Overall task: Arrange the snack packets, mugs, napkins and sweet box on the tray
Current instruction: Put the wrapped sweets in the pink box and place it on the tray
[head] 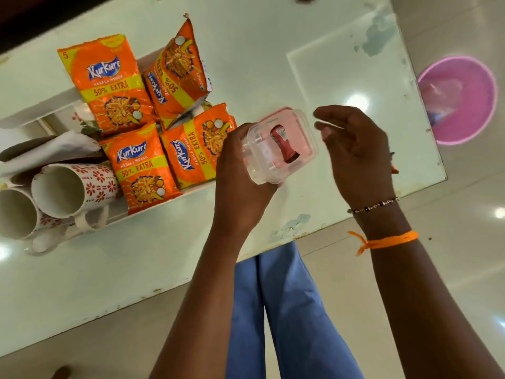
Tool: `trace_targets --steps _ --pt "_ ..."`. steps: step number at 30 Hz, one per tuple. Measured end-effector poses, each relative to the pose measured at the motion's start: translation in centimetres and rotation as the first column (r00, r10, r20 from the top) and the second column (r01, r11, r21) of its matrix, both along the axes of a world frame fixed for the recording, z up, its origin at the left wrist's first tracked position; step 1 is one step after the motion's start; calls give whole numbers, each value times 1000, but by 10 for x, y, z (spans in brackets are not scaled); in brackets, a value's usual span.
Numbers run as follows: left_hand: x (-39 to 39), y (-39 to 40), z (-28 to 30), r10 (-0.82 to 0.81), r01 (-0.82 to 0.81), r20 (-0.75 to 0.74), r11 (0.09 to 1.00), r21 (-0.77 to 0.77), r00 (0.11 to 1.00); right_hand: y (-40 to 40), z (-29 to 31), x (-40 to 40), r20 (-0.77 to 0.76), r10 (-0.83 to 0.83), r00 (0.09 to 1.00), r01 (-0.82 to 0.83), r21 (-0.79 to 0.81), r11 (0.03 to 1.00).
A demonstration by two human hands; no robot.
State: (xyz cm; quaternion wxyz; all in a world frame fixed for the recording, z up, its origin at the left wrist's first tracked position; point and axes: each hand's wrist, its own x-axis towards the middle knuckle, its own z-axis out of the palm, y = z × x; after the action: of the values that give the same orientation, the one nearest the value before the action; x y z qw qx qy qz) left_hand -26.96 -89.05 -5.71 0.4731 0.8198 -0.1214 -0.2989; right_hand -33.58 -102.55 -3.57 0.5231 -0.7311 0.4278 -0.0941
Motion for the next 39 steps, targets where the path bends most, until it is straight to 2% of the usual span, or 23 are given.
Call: trace_targets --steps 3,6,9,12,15,17,21,25,29,32,39 --pt "-5 -3 -1 -20 20 -11 1000 -9 1000 -22 -12 -32 -107 -115 988 96 -170 981" --pt "-8 -6 -2 -48 47 -23 999 -9 999 -40 -33 -64 -332 -129 934 19 -316 948" --pt "-11 -10 -4 -76 76 -29 997 -8 997 -46 -59 -84 -513 -127 849 -58 -328 943" --pt "-14 -12 -6 -99 99 -37 995 7 994 -42 -77 -91 -572 -133 809 -44 -285 958" --pt "-14 -12 -7 -116 116 -43 993 10 992 -39 -86 -87 -535 -80 841 -77 -264 962" --pt "-13 -11 -7 -121 121 -47 993 10 992 -40 -83 -79 -468 -83 880 -33 -236 971" --pt "-12 -11 -6 -99 99 -49 995 -1 994 -29 -55 -51 -171 -173 970 137 -203 969" --pt "-11 -13 -8 -96 97 -55 995 6 994 -5 -22 -23 -11 -51 999 49 -128 991" --pt "-8 -15 -7 -99 99 -8 995 -8 995 11 -13 -3 0 91 996 -91 -40 995" --pt "-2 -15 -7 -66 66 3 998 -20 998 8 -15 3 -20 96 995 -97 -20 995" --pt "15 -20 -9 23 -22 19 999 -23 1000 -37 -33 41 -64 96 993 -105 -164 981"
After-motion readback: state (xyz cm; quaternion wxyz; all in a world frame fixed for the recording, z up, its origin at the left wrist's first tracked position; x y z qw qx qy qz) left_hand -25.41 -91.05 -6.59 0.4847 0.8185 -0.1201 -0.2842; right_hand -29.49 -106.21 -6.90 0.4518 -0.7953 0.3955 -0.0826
